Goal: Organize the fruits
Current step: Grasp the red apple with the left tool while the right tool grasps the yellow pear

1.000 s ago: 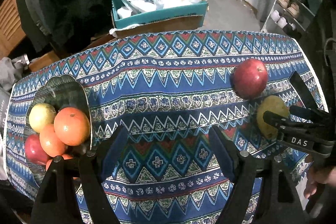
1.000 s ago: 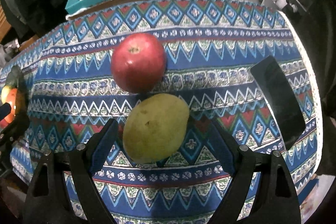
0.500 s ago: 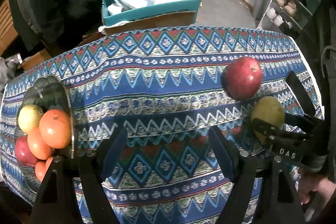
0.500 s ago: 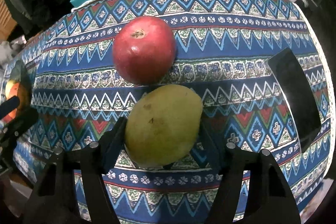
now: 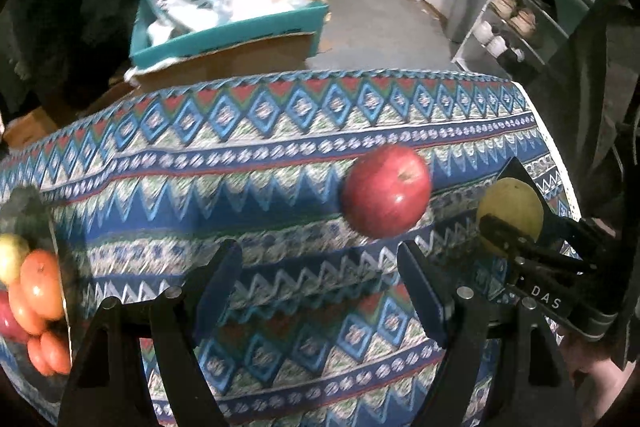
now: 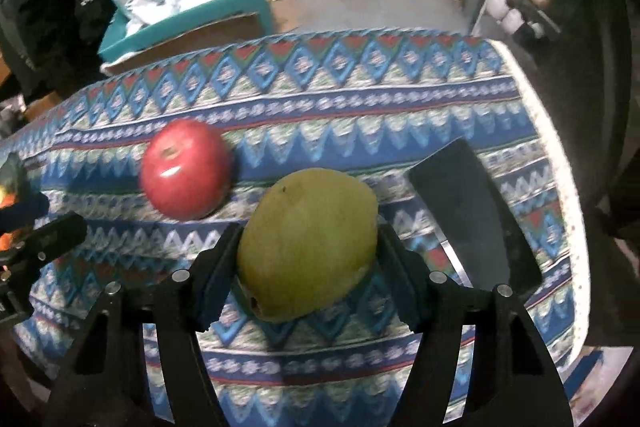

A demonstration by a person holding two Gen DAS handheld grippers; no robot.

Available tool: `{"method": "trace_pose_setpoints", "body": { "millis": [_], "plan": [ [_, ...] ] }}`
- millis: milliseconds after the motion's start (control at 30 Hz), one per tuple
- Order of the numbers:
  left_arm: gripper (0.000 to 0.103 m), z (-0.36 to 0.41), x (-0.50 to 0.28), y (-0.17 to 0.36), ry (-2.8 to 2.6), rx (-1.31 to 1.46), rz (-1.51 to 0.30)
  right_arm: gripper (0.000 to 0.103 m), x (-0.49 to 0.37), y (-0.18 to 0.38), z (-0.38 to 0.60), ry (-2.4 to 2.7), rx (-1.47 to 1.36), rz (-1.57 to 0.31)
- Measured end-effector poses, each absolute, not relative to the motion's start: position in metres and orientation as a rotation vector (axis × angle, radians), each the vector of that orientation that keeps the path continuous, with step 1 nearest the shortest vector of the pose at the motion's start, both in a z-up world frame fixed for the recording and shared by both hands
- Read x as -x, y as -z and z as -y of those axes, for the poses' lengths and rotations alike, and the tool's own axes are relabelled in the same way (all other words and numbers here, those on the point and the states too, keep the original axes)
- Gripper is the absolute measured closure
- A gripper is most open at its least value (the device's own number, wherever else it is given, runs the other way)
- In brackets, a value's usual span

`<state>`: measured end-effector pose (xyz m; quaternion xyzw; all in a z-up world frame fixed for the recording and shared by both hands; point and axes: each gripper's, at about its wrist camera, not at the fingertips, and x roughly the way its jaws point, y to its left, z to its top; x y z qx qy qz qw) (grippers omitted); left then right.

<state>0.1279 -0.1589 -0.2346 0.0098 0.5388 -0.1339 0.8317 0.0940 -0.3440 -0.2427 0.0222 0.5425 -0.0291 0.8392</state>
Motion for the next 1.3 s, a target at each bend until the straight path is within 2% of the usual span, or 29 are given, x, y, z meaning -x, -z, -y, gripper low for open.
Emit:
{"method": "trace_pose_setpoints", "body": {
  "millis": [100,167,467,800,867,967,1300],
  "plan": [
    [0.021,0.176,-0.135,0.235,0.306,-0.053,-1.140,0.036,-0.097,0.243,0.355,0.086,-0.040,-1.140],
    [0.016,0.186,-0.139,0.235,0.316,-0.057,-1.141,0.036,-0.098,0.243,0.363,0.101,-0.050,-1.137],
    [0.016,0.223,-0.159,0.256,0.351,-0.100,-1.177,0.036,-0.100,0.246,0.382,0.123,-0.099,-1.140],
    [0.016,0.228,-0.172,0.282,0.350,-0.079,-1.222,0.036,-0.101,0.254,0.389,0.125,-0.121,-1.157],
    [0.020,0.228,-0.173,0.286,0.359,-0.070,-1.232,0.036,-0.101,0.254,0.389,0.122,-0.125,-1.159],
    [0.030,0.228,-0.175,0.289,0.340,-0.078,-1.230,0.036,-0.101,0.254,0.389,0.118,-0.125,-1.159],
    [0.030,0.227,-0.165,0.288,0.361,-0.119,-1.195,0.036,-0.101,0.252,0.385,0.112,-0.123,-1.156]
  ]
}}
